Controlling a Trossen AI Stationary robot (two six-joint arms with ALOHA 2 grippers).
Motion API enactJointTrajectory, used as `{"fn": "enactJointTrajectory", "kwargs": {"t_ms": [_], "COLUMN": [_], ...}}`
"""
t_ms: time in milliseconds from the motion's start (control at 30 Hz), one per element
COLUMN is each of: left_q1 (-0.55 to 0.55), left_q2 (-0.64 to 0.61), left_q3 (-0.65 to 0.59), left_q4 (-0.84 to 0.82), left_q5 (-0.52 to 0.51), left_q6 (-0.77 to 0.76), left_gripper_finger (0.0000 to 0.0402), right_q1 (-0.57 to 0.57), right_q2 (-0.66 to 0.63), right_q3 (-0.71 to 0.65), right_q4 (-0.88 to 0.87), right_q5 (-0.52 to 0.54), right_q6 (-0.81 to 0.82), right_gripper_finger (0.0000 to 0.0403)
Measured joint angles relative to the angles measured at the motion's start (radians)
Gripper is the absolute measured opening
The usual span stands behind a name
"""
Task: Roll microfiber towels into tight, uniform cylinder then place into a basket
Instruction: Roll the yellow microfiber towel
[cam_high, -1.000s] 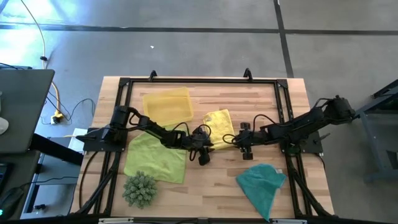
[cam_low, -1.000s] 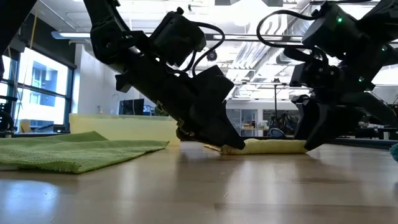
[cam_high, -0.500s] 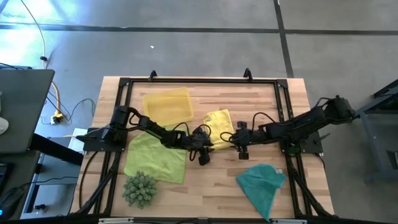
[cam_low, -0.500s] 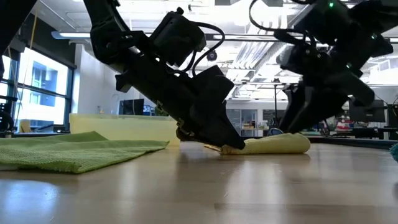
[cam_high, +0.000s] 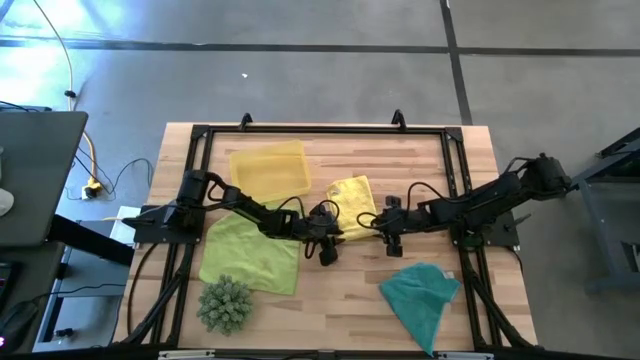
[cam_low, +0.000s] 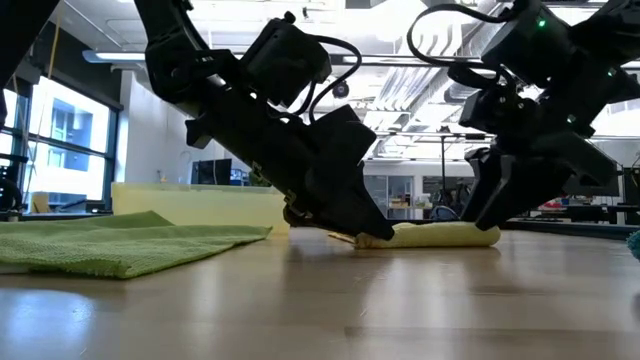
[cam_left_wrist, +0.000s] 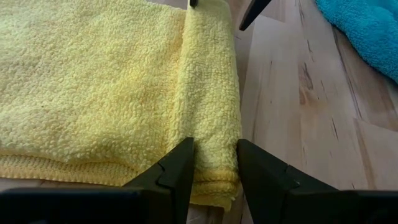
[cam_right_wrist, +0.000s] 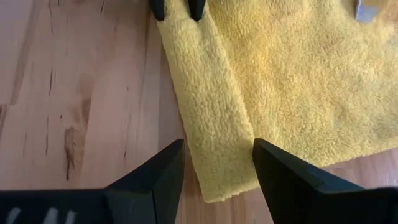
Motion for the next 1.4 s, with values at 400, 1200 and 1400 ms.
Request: {"fn": "enactJointTrajectory", "kwargs": {"t_ms": [400,1200,1400], "left_q1": [0.000,0.000,0.000], "left_q2": [0.000,0.000,0.000], "left_q3": [0.000,0.000,0.000], "left_q4": [0.000,0.000,0.000], "left_q5": [0.000,0.001,0.001], "left_q6": [-0.002,-0.001,-0.001], "left_gripper_finger": [0.0113,0.0113,0.0113], "right_q1": [0.000,0.003,0.003], "right_q2": [0.011,-0.005,-0.005], "right_q3": [0.000,-0.040,-0.063], "right_q4": [-0.002,0.067,0.090], "right_q5": [0.001,0.017,0.019], "right_q6": [-0.003,0.049,0.039], "right_gripper_finger": [0.0183,0.0183,0.0183]}}
